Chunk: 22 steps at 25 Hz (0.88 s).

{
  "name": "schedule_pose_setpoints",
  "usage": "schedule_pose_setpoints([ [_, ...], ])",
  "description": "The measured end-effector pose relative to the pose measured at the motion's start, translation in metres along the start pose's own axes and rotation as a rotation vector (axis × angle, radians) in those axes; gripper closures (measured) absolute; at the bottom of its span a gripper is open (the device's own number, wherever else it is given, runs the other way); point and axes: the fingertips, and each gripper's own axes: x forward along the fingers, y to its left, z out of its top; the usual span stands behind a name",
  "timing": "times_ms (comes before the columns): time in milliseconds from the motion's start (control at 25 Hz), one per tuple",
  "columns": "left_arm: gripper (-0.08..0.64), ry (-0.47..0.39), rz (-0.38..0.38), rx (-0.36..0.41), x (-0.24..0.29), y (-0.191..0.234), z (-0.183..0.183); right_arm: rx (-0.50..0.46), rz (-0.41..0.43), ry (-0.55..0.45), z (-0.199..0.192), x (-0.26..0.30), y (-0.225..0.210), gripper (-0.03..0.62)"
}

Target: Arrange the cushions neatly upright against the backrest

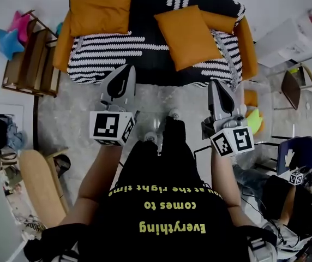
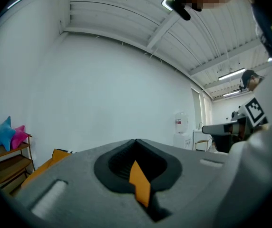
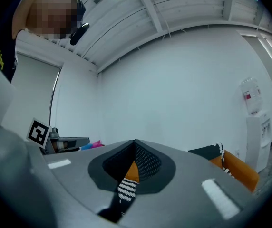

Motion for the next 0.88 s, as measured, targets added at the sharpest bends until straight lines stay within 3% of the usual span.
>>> schedule_pose_setpoints([
  [600, 0.560, -0.032, 0.163, 0.012, 0.154, 0.001, 0.021, -0.043, 0.201, -0.015, 0.042, 0.130, -0.135, 0.581],
  [880, 0.560, 0.000, 0.177, 0.004, 0.203, 0.006, 0.014, -0.013, 0.236, 0.002, 0.037, 0.171, -0.164, 0.581],
])
